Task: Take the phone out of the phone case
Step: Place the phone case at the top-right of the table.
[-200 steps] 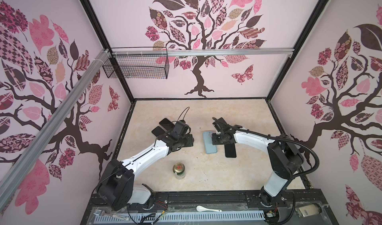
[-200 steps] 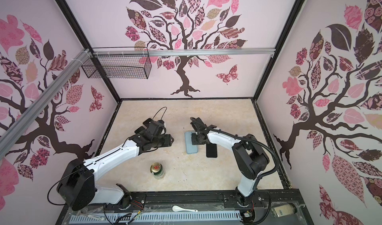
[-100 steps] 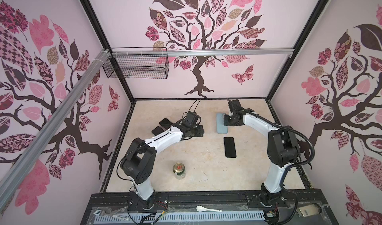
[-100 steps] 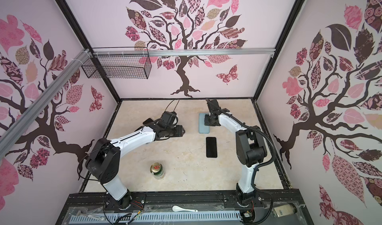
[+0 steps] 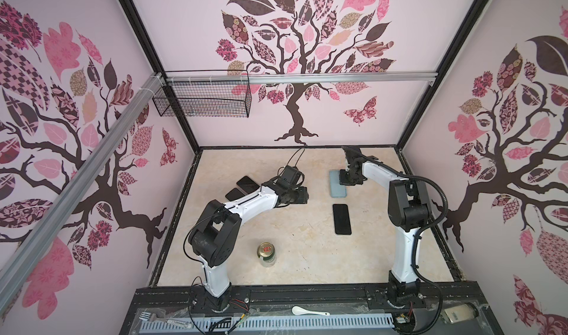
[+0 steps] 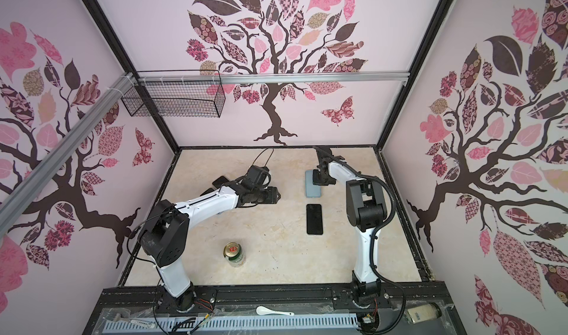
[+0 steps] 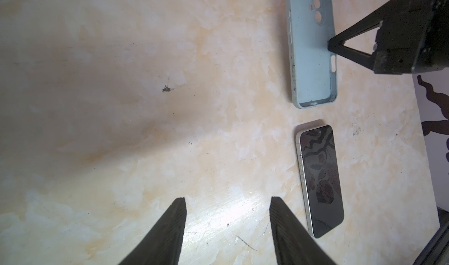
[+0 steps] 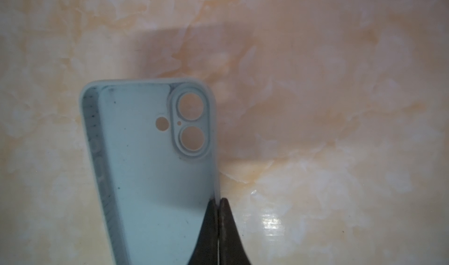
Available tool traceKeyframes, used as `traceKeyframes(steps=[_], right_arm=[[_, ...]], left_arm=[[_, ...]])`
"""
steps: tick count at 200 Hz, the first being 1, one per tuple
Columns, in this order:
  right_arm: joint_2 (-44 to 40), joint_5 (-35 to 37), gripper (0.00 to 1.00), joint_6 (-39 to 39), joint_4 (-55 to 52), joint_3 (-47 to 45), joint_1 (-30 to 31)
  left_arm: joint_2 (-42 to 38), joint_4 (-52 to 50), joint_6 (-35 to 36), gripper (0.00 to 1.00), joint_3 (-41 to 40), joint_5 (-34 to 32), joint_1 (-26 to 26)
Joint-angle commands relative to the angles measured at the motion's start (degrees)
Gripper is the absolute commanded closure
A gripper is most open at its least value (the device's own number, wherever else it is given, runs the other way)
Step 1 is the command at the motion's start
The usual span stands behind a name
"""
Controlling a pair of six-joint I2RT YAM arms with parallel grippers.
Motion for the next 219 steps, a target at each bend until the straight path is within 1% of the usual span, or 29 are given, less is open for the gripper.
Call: traceKeyframes(steps=[1, 62, 80, 105, 130, 147, 158, 172, 182, 196, 219], right_arm=[[3.13, -0.38, 1.0, -1.28, -3.04, 1.84, 0.18], [3.4, 1.03, 0.99, -1.29, -4.37, 1.31, 0.18], [3.37, 0.92, 0.91, -1.13, -4.54, 1.53, 0.18], [2.78, 1.03, 0.73, -0.71, -4.63, 1.93, 0.18], [0.65, 1.54, 0.66, -0.46, -4.5, 2.07, 0.18], [-2.34, 2.15, 0.62, -0.01, -3.49, 1.02, 0.2], [-4.75, 1.58, 0.56, 0.57, -2.21, -0.45, 0.25], [-8.34, -0.47, 0.51, 1.9, 0.14, -3.51, 0.66], [-10.98, -1.47, 0.49, 2.87, 2.24, -6.23, 1.77], [-14.4, -0.88, 0.46, 3.29, 4.58, -9.77, 4.69], [-18.63, 0.86, 0.43, 4.39, 7.33, -14.19, 10.06]], left_arm=[[0.76, 0.71, 0.9, 0.41, 1.36, -0.22, -0.07], [0.2, 0.44, 0.96, 0.41, 0.86, 0.09, -0.05], [-0.09, 0.41, 0.8, 0.41, 0.51, 0.05, -0.06], [-1.11, 0.45, 0.47, 0.4, -0.49, -0.37, -0.05], [-3.28, 0.19, -0.15, 0.38, -1.66, -1.54, 0.03], [-6.47, -0.21, -0.71, 0.38, -3.1, -4.77, -0.01], [-9.54, -1.05, -1.1, 0.38, -4.59, -8.5, 0.08], [-14.35, 0.08, -1.56, 0.37, -8.31, -13.56, 0.35], [-17.86, 0.37, -2.51, 0.34, -11.4, -15.33, 1.39], [-22.05, 0.09, -3.75, 0.29, -15.06, -17.37, 3.37], [-28.27, -1.58, -5.07, 0.11, -20.24, -20.78, 7.09]])
